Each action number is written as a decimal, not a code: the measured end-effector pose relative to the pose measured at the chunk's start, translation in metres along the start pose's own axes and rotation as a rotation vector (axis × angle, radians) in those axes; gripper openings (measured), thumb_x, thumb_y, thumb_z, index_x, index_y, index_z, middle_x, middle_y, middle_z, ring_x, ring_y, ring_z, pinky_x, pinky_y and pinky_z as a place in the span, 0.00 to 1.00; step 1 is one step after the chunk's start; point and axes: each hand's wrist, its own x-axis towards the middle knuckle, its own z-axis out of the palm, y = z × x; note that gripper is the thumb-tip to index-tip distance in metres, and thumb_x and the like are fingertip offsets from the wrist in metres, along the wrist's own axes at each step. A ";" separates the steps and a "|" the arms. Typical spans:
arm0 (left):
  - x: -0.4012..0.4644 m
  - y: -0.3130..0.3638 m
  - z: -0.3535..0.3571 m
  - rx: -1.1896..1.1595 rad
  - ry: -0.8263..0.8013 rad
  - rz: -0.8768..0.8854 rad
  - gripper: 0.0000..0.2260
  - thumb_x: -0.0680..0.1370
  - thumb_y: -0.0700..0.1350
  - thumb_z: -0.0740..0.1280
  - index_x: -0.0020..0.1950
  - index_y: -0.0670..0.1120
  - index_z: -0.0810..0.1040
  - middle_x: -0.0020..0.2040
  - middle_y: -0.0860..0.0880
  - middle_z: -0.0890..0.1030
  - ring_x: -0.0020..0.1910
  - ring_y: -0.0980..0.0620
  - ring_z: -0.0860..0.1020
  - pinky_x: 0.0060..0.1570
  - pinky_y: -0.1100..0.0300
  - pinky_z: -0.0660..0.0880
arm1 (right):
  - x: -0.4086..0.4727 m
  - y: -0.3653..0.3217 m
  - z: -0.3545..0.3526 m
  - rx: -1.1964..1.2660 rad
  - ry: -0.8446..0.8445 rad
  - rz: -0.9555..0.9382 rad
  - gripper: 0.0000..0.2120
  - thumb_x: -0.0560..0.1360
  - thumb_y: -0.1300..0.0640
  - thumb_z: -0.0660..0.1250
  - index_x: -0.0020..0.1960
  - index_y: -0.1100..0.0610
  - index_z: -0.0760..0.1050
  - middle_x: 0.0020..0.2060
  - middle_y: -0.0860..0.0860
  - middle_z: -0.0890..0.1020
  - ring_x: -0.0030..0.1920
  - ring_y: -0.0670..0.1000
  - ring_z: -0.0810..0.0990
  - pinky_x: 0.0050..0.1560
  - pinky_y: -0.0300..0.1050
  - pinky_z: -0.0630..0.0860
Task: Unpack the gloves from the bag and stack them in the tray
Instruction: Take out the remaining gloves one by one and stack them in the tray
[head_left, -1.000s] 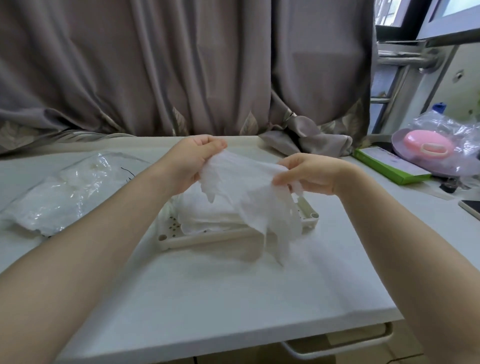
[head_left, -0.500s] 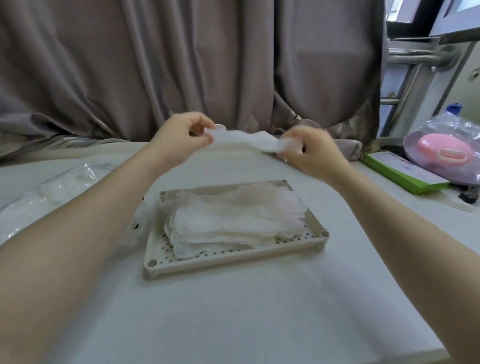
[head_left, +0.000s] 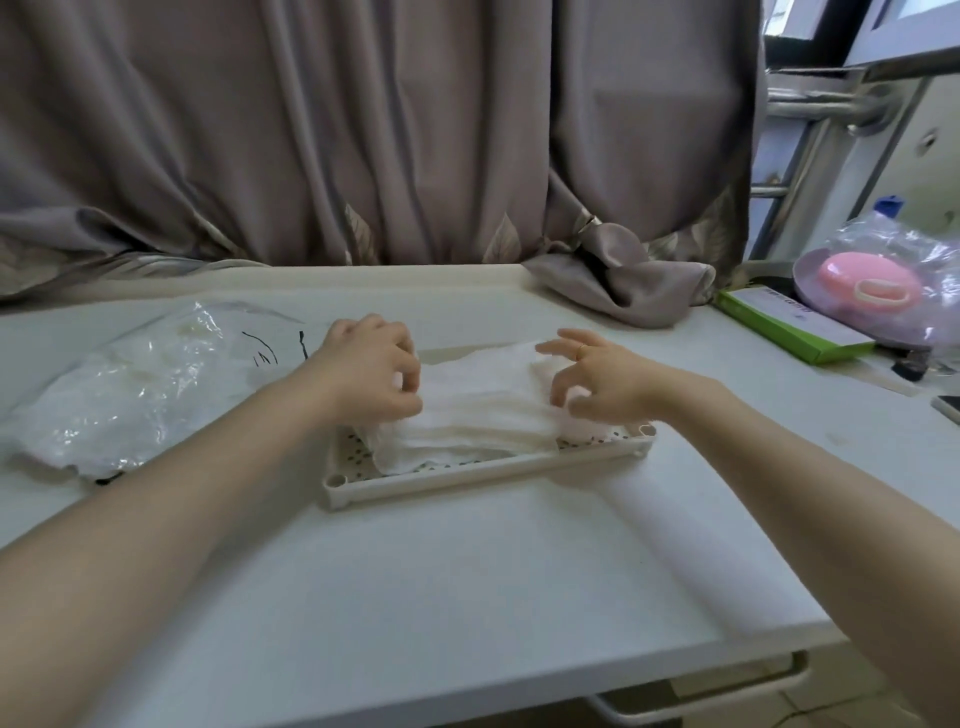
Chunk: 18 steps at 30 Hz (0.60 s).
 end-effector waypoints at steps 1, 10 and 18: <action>-0.003 0.001 -0.001 -0.059 0.026 -0.039 0.14 0.68 0.60 0.60 0.36 0.53 0.78 0.49 0.59 0.69 0.56 0.57 0.63 0.57 0.59 0.54 | -0.003 -0.003 -0.007 0.132 0.052 0.023 0.10 0.78 0.56 0.61 0.50 0.54 0.81 0.74 0.48 0.61 0.75 0.49 0.51 0.71 0.42 0.51; 0.030 0.037 0.020 0.084 -0.009 0.037 0.21 0.78 0.55 0.57 0.66 0.45 0.71 0.67 0.48 0.71 0.65 0.47 0.69 0.63 0.54 0.62 | 0.053 -0.046 0.030 0.055 0.161 0.024 0.32 0.74 0.43 0.65 0.72 0.56 0.60 0.72 0.51 0.65 0.74 0.53 0.56 0.72 0.48 0.51; 0.003 0.018 0.048 0.025 -0.272 -0.290 0.52 0.65 0.76 0.57 0.76 0.41 0.49 0.77 0.45 0.54 0.75 0.47 0.54 0.71 0.54 0.55 | 0.035 -0.015 0.049 0.156 -0.070 0.357 0.59 0.60 0.24 0.64 0.77 0.52 0.39 0.77 0.51 0.43 0.76 0.55 0.41 0.75 0.54 0.44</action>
